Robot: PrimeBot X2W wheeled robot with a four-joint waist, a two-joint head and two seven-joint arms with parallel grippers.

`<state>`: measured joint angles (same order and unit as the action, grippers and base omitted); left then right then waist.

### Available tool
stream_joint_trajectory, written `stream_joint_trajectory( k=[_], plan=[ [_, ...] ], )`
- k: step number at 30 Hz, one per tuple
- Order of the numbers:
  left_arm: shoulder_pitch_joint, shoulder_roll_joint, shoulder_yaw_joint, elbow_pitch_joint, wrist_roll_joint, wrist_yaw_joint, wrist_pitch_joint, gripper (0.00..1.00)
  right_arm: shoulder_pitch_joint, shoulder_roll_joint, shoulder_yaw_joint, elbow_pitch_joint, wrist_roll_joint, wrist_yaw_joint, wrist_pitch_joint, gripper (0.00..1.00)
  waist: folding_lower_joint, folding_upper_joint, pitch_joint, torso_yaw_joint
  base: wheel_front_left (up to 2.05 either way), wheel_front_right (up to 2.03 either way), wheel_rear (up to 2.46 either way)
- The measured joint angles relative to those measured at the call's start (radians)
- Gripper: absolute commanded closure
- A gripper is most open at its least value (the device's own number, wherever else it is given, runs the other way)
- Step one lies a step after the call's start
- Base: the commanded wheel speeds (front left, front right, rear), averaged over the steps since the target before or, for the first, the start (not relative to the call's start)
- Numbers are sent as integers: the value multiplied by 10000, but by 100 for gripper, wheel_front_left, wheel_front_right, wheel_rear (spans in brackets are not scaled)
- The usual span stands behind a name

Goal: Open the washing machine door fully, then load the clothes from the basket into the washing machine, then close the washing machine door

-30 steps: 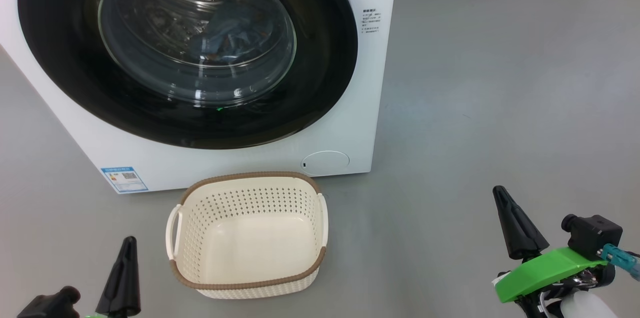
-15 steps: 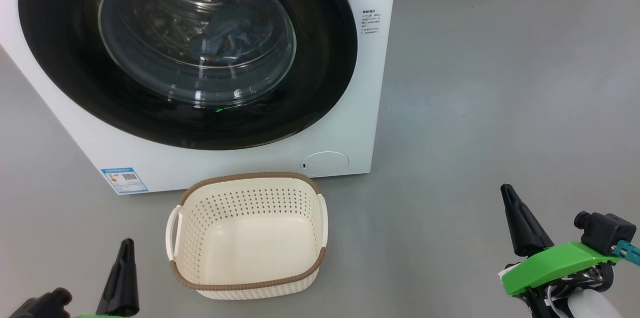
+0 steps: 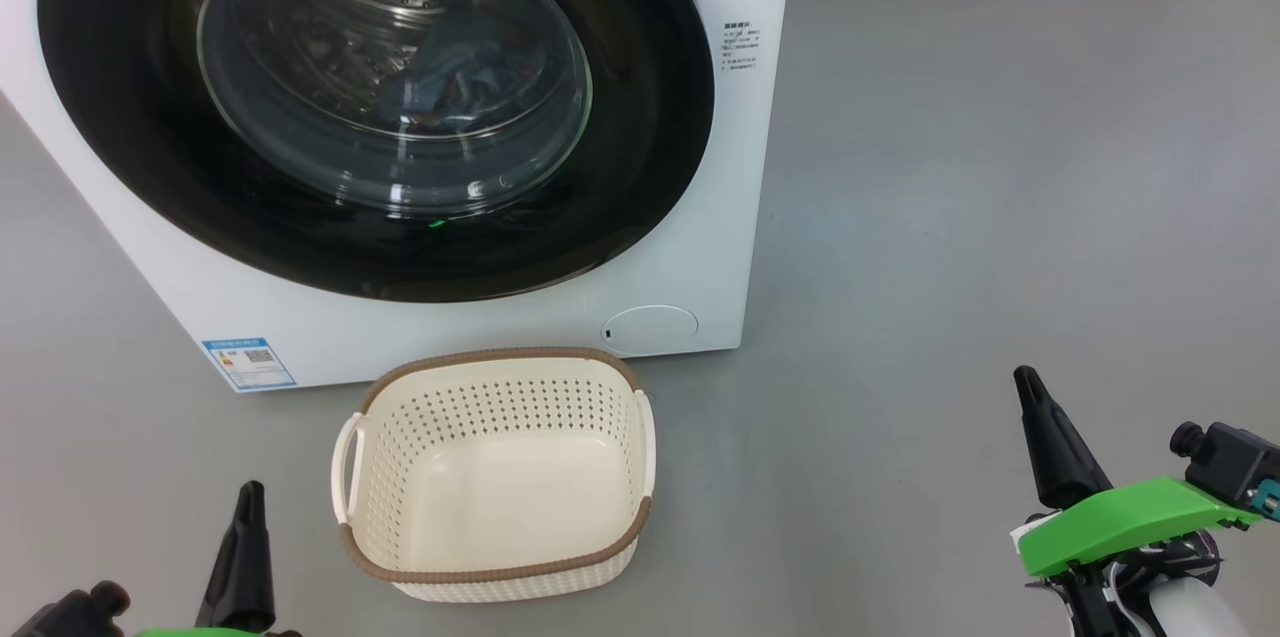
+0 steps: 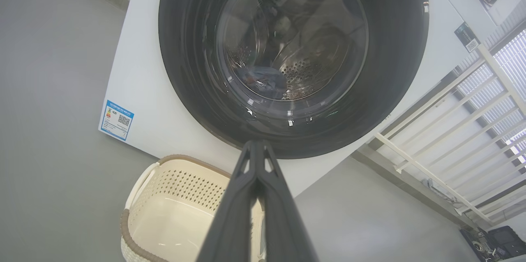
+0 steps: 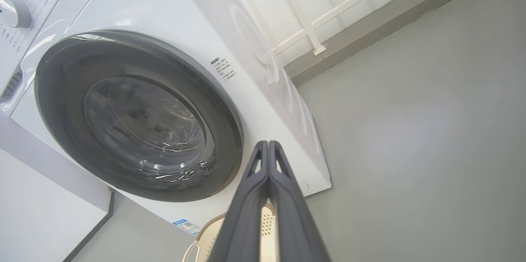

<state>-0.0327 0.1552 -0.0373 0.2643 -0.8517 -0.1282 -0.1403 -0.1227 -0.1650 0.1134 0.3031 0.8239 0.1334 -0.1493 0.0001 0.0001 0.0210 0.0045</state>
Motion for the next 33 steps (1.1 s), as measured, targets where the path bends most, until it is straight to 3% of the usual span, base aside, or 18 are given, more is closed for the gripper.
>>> stream_joint_trajectory(
  k=[33],
  plan=[
    [-52,-441,437,0,-2880,0,917,100,107,391,-890,-105,3010,-27,959,100,0,0,-69,-17,0,0,0]
  ],
)
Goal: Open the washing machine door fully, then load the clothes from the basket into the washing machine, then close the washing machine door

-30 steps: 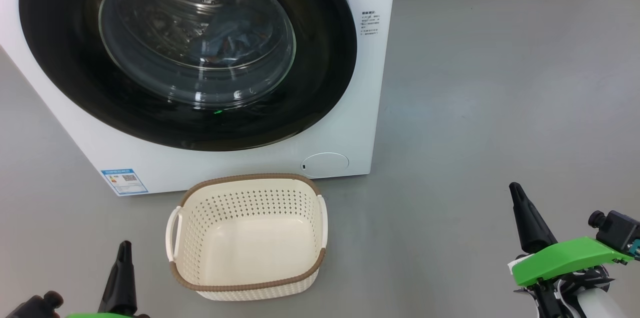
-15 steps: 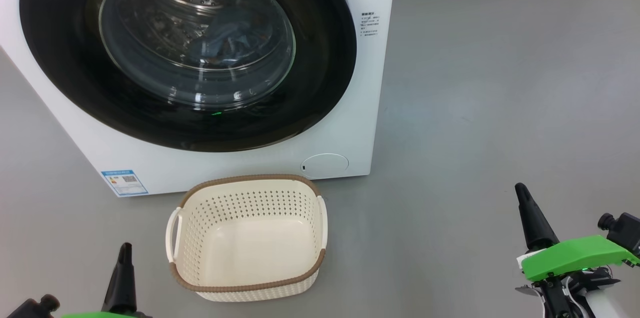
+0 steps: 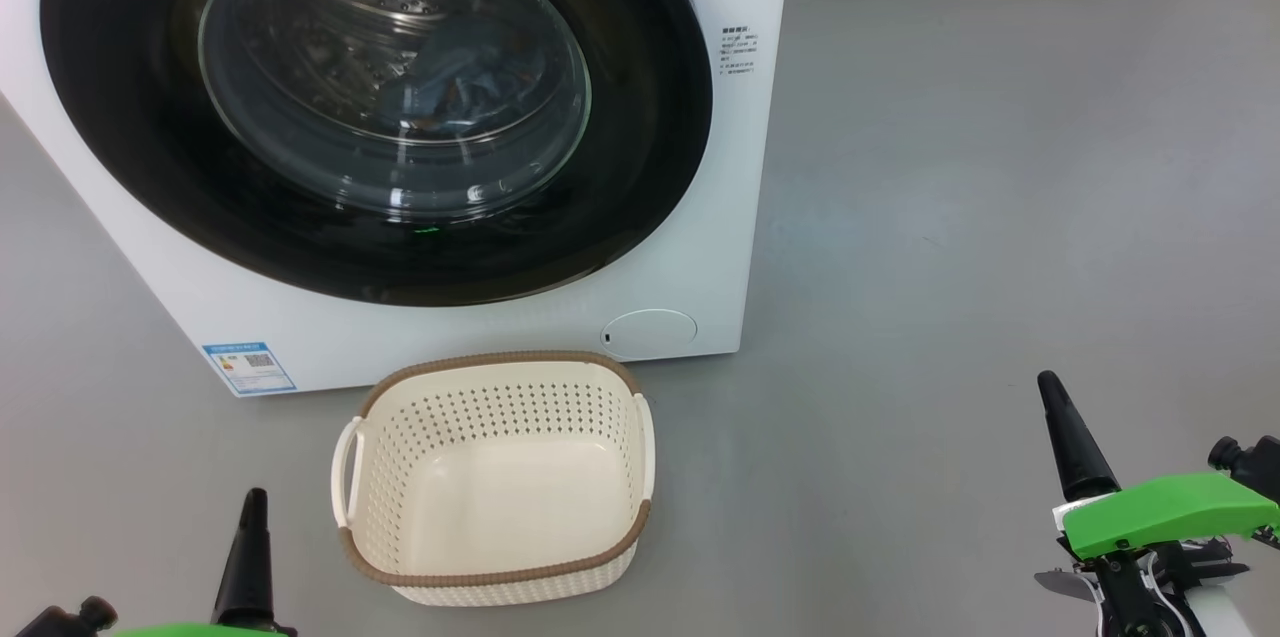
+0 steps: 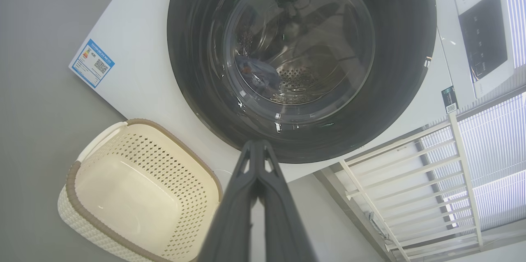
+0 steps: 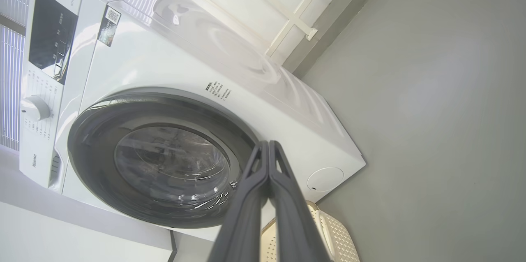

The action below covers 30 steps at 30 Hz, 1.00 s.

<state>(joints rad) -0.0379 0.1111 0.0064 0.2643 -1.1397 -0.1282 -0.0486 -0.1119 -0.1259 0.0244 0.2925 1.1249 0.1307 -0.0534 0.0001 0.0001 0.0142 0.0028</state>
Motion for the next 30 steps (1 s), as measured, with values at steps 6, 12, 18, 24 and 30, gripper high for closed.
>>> stream_joint_trajectory(
  k=[6,12,18,24,30],
  plan=[
    [-46,-50,84,0,-499,0,224,100,0,107,-155,-17,510,0,182,100,0,-1,-12,-3,0,0,0],
    [-47,-146,167,0,-957,0,343,100,1,180,-328,-33,999,0,326,100,0,0,-25,-6,0,0,0],
    [-68,-207,245,0,-1425,0,504,100,4,261,-443,-54,1438,0,487,100,0,0,-35,-9,0,0,0],
    [-77,-307,313,0,-1962,0,669,100,7,313,-631,-65,2011,-2,627,100,0,0,-47,-12,0,0,0],
    [-168,-359,399,0,-2476,0,851,100,19,407,-773,-81,2569,-2,819,100,0,0,-60,-15,0,0,0]
  ],
)
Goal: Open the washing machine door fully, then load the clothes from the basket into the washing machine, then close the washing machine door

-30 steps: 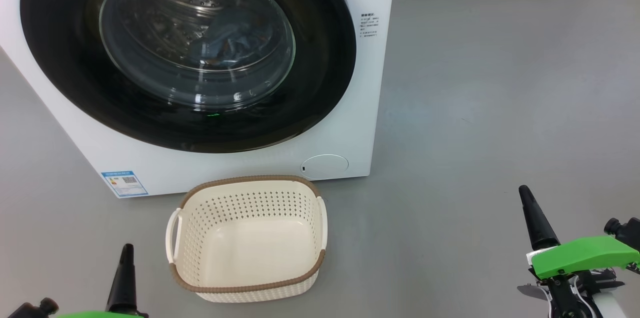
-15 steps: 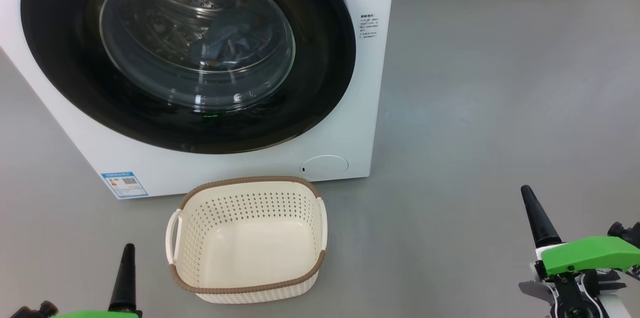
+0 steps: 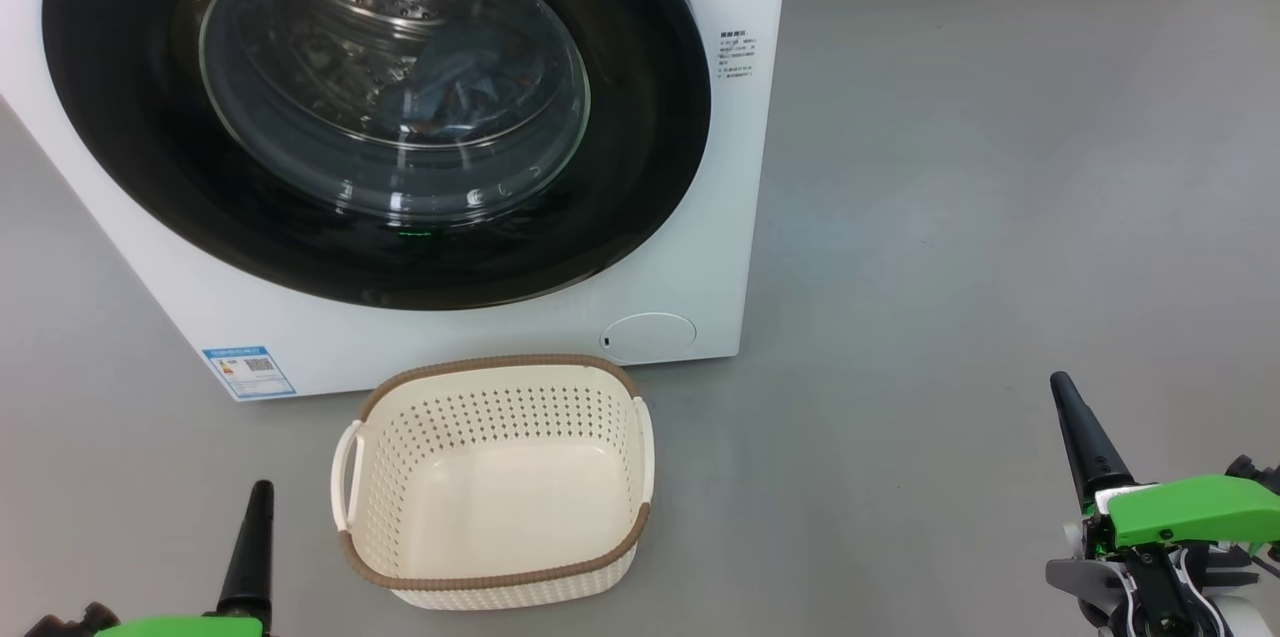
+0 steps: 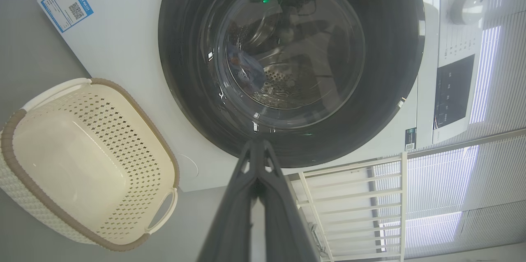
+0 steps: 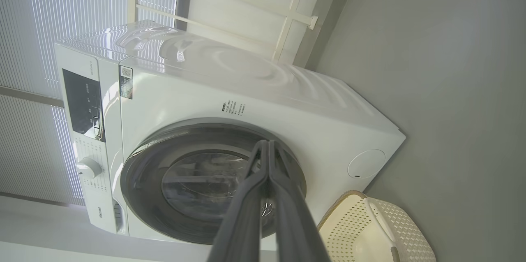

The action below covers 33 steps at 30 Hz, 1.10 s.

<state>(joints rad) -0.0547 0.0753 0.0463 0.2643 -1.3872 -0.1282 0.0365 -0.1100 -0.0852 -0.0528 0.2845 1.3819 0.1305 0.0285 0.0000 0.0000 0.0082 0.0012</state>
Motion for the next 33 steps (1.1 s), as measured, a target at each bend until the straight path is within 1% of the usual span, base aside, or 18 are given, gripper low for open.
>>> stream_joint_trajectory(
  k=[20,21,23,26,33],
  plan=[
    [-32,-276,265,0,-1628,0,593,100,157,268,-548,-84,1787,-15,594,100,0,0,-42,-10,0,0,0],
    [-35,-301,295,0,-1873,0,621,100,158,301,-591,-92,1937,-15,619,100,0,0,-46,-11,0,0,0],
    [-54,-311,320,0,-2029,0,698,100,159,326,-654,-96,2040,-15,688,100,0,0,-50,-12,0,0,0],
    [-111,-316,349,0,-2121,0,704,100,162,362,-723,-100,2299,-15,717,100,0,0,-51,-13,0,0,0],
    [-112,-330,353,0,-2121,0,704,100,165,376,-742,-100,2301,-15,717,100,0,0,-51,-13,0,0,0]
  ],
)
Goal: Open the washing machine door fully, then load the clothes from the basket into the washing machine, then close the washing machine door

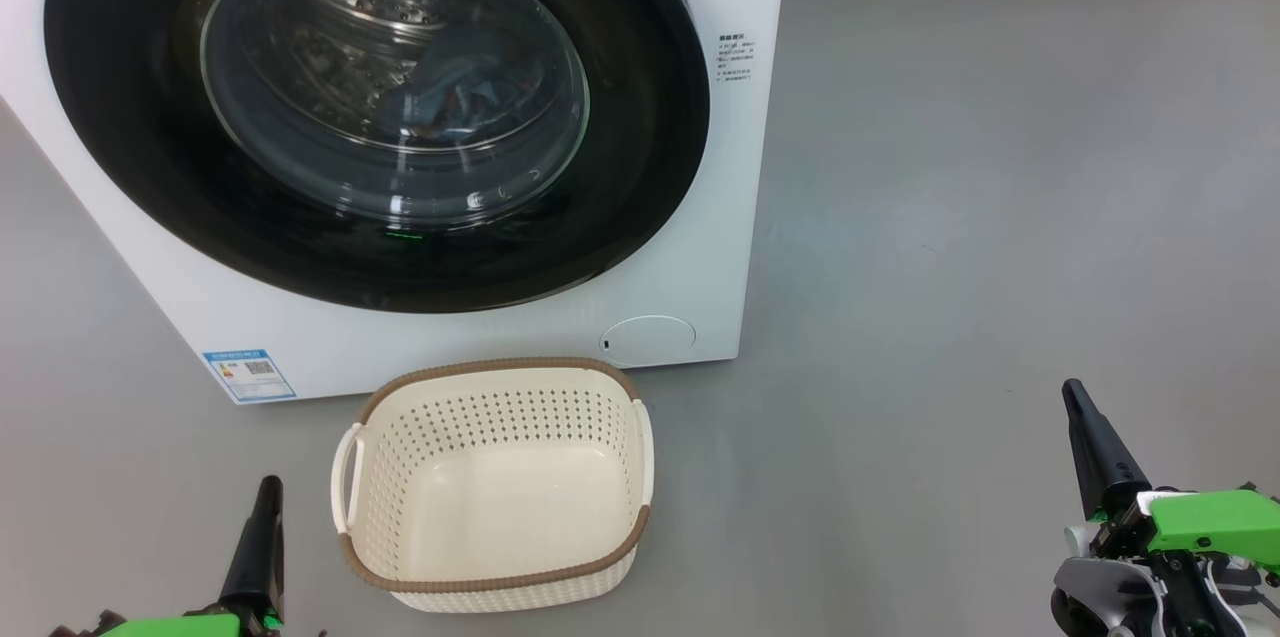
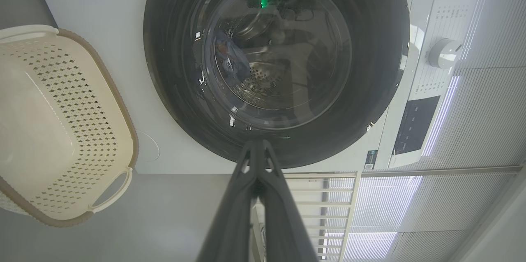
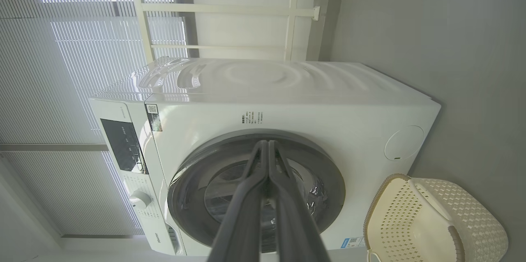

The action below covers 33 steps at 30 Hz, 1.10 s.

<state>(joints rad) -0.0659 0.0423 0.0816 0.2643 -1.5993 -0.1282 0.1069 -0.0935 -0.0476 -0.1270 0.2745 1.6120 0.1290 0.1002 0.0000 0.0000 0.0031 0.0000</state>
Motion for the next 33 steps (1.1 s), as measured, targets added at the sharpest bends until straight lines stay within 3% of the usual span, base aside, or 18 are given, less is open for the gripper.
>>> stream_joint_trajectory(
  k=[33],
  plan=[
    [0,-10,6,0,0,0,0,100,17,25,-19,0,0,0,56,100,0,0,0,0,0,0,0]
  ],
)
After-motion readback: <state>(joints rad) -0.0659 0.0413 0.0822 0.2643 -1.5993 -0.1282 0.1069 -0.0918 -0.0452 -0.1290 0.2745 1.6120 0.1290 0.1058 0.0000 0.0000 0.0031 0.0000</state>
